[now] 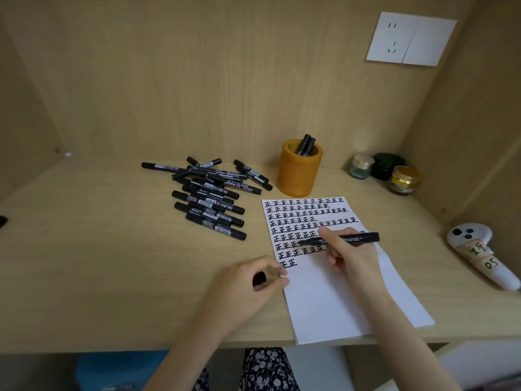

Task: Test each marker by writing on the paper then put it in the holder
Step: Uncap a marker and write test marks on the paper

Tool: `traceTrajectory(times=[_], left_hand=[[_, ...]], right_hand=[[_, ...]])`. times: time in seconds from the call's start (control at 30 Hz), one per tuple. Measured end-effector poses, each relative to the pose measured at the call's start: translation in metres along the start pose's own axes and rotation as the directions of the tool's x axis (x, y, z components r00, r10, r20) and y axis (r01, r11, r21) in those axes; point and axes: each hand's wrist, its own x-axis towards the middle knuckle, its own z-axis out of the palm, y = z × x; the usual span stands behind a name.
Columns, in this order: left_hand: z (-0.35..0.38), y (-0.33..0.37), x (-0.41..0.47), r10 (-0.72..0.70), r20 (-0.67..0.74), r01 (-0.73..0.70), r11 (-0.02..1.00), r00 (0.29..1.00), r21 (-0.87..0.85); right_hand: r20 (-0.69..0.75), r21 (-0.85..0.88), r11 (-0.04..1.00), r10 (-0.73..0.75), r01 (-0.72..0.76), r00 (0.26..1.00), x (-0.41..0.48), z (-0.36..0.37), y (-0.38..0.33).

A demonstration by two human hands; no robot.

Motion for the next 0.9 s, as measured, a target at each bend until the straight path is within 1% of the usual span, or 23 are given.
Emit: traceTrajectory(times=[0.03,0.1,0.13,0.2,0.3,0.4,0.57,0.7,0.9], left_hand=[[0.002,0.000,0.000,0.012,0.027,-0.013,1.000,1.000,0.025],[0.004,0.002,0.002,0.042,0.058,-0.048,0.992,0.997,0.112],[0.003,0.003,0.002,0.052,0.063,-0.062,0.986,0.997,0.157],[0.003,0.003,0.001,0.047,0.069,-0.060,0.979,0.997,0.193],[0.002,0.005,0.000,0.047,0.078,-0.061,0.979,0.996,0.195],[0.002,0.005,-0.001,0.051,0.068,-0.064,0.979,0.996,0.195],[0.003,0.004,0.000,0.051,0.073,-0.064,0.979,0.996,0.191],[0.003,0.005,-0.001,0.061,0.082,-0.076,0.978,0.995,0.194],[0.007,-0.002,0.001,0.058,0.058,-0.069,0.977,0.997,0.200]], right_hand=[[-0.014,-0.020,1.000,0.005,-0.005,1.000,0.001,-0.001,0.003],[-0.041,-0.004,1.000,0.024,-0.024,0.999,0.002,0.000,0.008],[-0.045,-0.001,1.000,0.026,-0.026,0.999,0.002,0.001,0.009],[-0.028,-0.028,1.000,0.003,-0.003,1.000,-0.001,0.005,0.011],[-0.036,-0.105,0.992,-0.072,0.068,0.997,-0.005,0.009,0.015],[-0.095,-0.164,0.984,-0.085,0.069,0.992,-0.004,0.008,0.018],[-0.109,-0.200,0.978,-0.087,0.064,0.990,-0.002,0.008,0.022],[-0.088,-0.204,0.977,-0.086,0.066,0.992,-0.002,0.008,0.023],[-0.079,-0.211,0.973,-0.109,0.090,0.991,-0.002,0.008,0.024]])
